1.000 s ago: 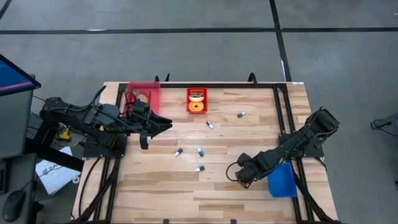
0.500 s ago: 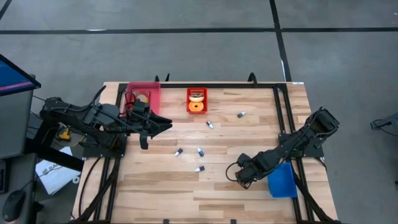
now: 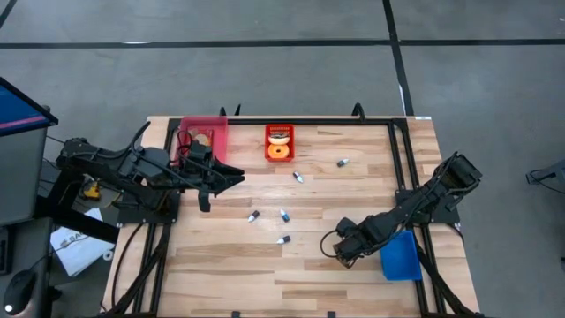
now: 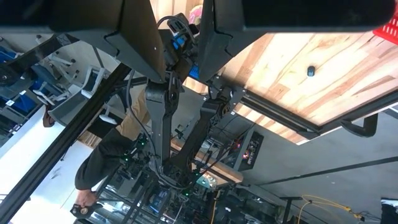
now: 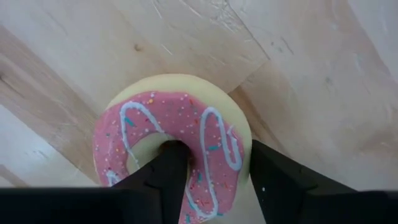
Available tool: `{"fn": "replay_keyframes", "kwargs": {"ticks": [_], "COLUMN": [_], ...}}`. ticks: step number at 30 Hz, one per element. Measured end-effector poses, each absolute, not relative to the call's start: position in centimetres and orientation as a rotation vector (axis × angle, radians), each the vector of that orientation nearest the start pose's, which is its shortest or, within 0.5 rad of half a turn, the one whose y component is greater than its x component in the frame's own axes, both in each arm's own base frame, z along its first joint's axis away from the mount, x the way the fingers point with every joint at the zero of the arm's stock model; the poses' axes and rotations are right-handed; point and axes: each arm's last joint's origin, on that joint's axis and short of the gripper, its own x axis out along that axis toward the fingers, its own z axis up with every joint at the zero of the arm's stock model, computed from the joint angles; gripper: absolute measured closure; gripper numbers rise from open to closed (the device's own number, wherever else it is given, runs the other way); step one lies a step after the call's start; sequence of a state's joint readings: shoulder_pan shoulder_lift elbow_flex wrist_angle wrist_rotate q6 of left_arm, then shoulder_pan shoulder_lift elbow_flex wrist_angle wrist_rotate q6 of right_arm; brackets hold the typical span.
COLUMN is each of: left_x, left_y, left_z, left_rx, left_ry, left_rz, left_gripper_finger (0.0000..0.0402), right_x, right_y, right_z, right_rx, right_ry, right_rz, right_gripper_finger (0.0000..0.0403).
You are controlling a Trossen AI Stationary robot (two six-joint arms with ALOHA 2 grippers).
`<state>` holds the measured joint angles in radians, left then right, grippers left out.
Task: Pick & Place Food Item
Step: Put the pink donut into the red bin
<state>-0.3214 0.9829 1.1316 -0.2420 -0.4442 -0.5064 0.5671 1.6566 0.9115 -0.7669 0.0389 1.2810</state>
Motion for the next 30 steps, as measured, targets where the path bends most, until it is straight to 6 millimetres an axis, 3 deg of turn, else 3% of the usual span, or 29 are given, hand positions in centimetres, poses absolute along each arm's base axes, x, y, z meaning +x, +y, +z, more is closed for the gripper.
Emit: {"fn": "replay_keyframes", "kwargs": {"ticks": [12, 22, 30], "left_x": [19.4, 19.4, 19.4], "left_y": [-5.2, -5.2, -5.0], "left_z": [41.0, 41.0, 40.7], "left_rx": [-0.47, -0.47, -0.455], "left_ry": [0.054, 0.054, 0.074], "left_rz": [0.142, 0.142, 0.181], "left_gripper_finger": [0.0309, 0.0309, 0.0309], "right_x": [23.2, 24.7, 27.3], "right_y": [14.6, 14.9, 13.8], "right_z": [15.2, 17.3, 20.4], "right_rx": [0.585, 0.566, 0.526], "right_ry": [1.402, 1.345, 1.249], "right_rz": [-0.524, -0.479, -0.453], "right_gripper_finger": [0.026, 0.0274, 0.0274]}}
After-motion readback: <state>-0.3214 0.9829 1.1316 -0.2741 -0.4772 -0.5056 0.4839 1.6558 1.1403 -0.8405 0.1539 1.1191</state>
